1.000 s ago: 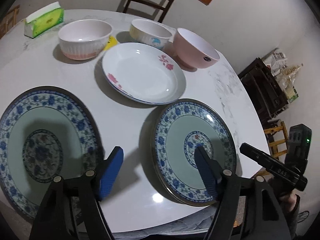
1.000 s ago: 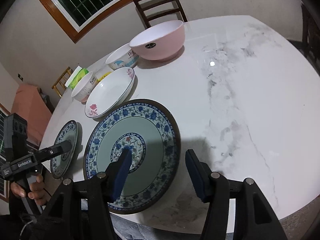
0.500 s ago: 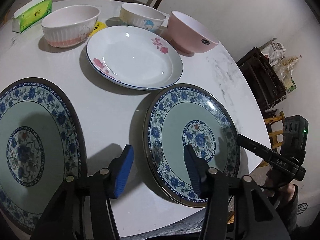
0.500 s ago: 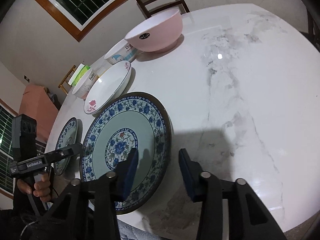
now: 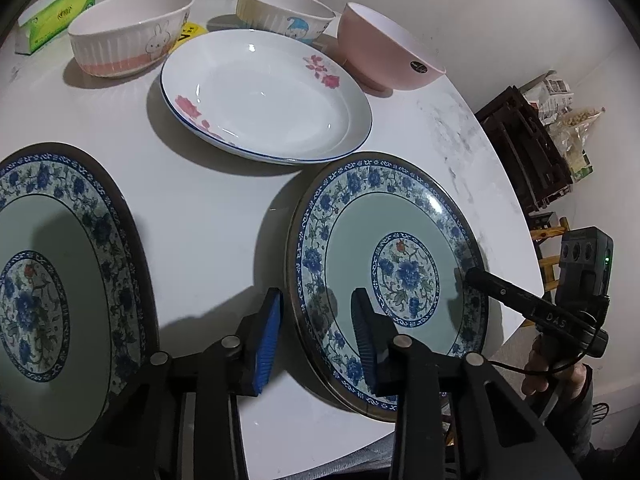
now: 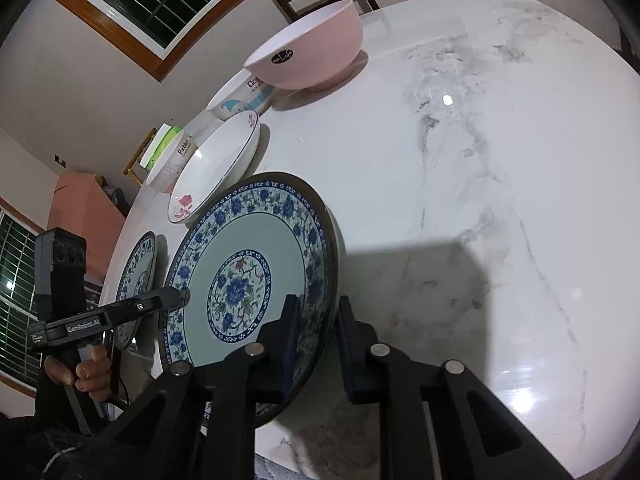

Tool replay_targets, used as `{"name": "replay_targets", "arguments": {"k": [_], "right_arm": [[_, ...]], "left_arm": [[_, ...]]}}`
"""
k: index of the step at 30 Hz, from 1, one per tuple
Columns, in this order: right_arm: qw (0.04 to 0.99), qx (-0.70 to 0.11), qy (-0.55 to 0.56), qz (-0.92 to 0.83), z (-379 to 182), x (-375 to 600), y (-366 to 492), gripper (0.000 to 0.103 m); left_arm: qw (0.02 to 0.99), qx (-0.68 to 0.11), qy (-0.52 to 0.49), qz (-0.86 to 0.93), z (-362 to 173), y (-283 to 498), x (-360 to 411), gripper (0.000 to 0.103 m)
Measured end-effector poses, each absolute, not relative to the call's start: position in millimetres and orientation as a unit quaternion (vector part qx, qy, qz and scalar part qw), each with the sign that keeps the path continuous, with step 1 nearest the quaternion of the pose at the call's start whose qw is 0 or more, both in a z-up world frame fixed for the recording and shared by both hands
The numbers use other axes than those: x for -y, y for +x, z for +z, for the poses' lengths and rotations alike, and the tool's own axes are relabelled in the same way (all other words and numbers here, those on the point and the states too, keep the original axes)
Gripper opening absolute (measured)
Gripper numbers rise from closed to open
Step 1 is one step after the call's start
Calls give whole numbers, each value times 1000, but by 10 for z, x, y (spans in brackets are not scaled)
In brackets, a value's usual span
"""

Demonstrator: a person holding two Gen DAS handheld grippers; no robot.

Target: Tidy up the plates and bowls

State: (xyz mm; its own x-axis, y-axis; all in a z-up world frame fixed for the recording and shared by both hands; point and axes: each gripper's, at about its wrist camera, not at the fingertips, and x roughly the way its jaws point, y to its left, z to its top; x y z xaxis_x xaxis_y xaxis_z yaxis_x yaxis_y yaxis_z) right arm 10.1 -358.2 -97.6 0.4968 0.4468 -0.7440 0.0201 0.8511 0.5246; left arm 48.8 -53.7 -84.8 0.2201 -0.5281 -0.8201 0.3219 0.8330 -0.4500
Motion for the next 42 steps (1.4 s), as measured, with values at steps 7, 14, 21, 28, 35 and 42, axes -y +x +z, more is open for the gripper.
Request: {"name": "replay_targets", "arguments": {"k": [7, 14, 21, 28, 35, 42], "right_arm": [[831, -482, 249, 122, -994, 3588, 93, 14], [834, -480, 248, 110, -958, 3547, 44, 14], [838, -476, 243, 106, -861, 3483, 24, 14], [844, -470, 233, 112, -751, 3343, 25, 14], [847, -466, 223, 129, -652, 3112, 98, 14], [846, -462, 218, 153, -592, 2825, 227, 14]], "left_arm": [[777, -561, -83, -272, -861, 508, 512, 15], [780, -561, -75, -266, -856, 479, 486, 15], [781, -561, -81, -262, -811, 436, 436, 15], [789, -551, -89, -256, -718, 388, 321, 15], [801, -539, -104, -238, -628, 381, 80, 15], [816, -524, -115, -214, -524, 393, -212, 15]]}}
